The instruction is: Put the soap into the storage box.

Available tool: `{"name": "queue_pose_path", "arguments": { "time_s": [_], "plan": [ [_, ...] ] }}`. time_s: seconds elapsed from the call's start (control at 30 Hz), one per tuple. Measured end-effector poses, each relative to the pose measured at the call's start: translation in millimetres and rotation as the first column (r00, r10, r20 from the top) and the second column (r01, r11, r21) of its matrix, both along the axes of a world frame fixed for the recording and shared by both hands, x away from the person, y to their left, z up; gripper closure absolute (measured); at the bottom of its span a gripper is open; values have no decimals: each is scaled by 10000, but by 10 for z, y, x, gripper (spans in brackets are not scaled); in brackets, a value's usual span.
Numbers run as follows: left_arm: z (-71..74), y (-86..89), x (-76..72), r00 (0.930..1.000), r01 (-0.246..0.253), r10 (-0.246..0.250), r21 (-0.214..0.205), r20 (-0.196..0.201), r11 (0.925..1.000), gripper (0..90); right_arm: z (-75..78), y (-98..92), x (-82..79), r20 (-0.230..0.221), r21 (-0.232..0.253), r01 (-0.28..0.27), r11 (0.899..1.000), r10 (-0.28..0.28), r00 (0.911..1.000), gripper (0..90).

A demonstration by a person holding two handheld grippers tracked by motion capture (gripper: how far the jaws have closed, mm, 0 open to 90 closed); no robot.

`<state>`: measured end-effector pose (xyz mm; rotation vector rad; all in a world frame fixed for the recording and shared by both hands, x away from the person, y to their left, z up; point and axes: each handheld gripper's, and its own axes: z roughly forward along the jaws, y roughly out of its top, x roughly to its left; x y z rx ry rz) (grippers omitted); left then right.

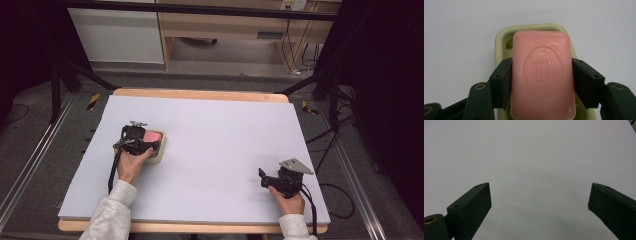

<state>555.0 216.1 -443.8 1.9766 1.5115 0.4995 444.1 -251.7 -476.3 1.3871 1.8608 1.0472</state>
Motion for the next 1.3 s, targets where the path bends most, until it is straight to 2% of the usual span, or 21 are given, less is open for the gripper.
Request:
{"name": "queue_pose_path", "arguments": {
  "time_s": [0.27,0.63,0.77,0.97,1.3],
  "plan": [
    [-14,-14,6,10000,11,-12,146,39,9999,369,1,4,-1,-15,14,4,10000,-4,10000,51],
    [-27,-23,-1,10000,-6,6,126,19,9999,367,1,4,0,8,-5,-9,10000,9,10000,51],
    [12,-5,-26,9996,80,-79,-56,256,10000,361,0,6,1,6,-1,-24,10000,24,10000,51],
    [125,46,-117,9970,344,-335,-119,700,9993,286,2,5,-1,30,10,-10,10000,10,10000,51],
    [226,142,-338,9875,1044,-930,-862,1276,9908,259,11,-8,-3,66,38,71,10000,-71,10000,51]
  ]
}}
